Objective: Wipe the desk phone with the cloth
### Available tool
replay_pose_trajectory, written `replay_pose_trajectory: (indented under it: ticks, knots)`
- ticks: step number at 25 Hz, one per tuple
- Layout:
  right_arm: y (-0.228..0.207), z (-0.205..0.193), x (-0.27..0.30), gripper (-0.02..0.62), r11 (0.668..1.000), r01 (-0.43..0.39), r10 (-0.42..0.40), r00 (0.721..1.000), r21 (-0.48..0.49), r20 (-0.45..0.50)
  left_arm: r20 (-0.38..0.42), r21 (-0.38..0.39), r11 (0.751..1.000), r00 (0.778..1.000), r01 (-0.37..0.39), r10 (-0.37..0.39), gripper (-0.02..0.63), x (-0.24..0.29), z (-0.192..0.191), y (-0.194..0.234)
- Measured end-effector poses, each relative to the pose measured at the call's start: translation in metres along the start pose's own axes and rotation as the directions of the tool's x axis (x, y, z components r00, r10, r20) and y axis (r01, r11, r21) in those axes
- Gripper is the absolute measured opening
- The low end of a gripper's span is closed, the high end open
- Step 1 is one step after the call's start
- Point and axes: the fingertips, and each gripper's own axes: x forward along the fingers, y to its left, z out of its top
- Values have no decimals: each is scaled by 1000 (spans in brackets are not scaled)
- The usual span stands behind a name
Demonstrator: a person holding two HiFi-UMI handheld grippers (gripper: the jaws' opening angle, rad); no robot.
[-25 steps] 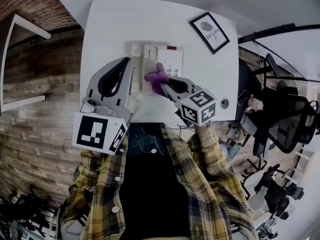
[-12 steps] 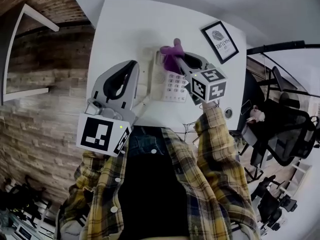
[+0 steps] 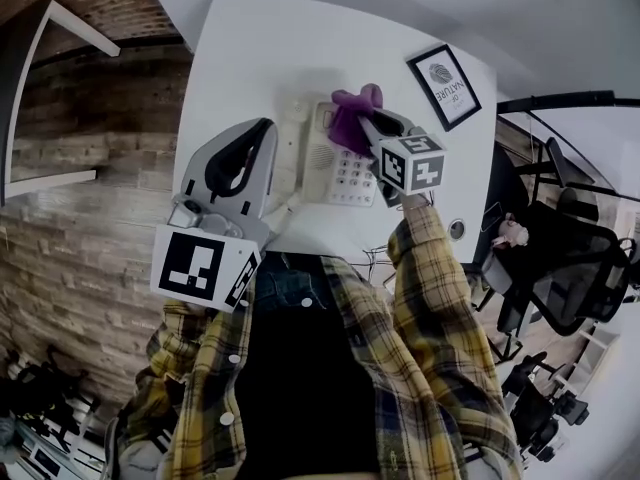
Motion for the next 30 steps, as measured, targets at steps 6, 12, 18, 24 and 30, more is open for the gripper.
replay_pose_trajectory:
  ticks: [6,12,18,24,30]
  knots:
    - [11,-17,-5,58,1000,-1,1,1000,14,-23,0,2,1000,1000,13,-13,17,3,-1,-7]
    - [28,-41,-14,58,1000,-15,16,999,22,-41,0,9,1000,1000,19,-19,16,2,-1,-12]
    - [40,-58,-22,58,999,-24,25,998,26,-53,5,20,999,999,35,-35,17,1,0,-23]
    - [55,-82,-33,58,997,-55,59,996,59,-70,7,27,998,999,48,-48,17,0,0,-34]
    - [70,-106,-43,58,995,-76,82,992,66,-95,10,36,997,998,67,-67,17,1,2,-43]
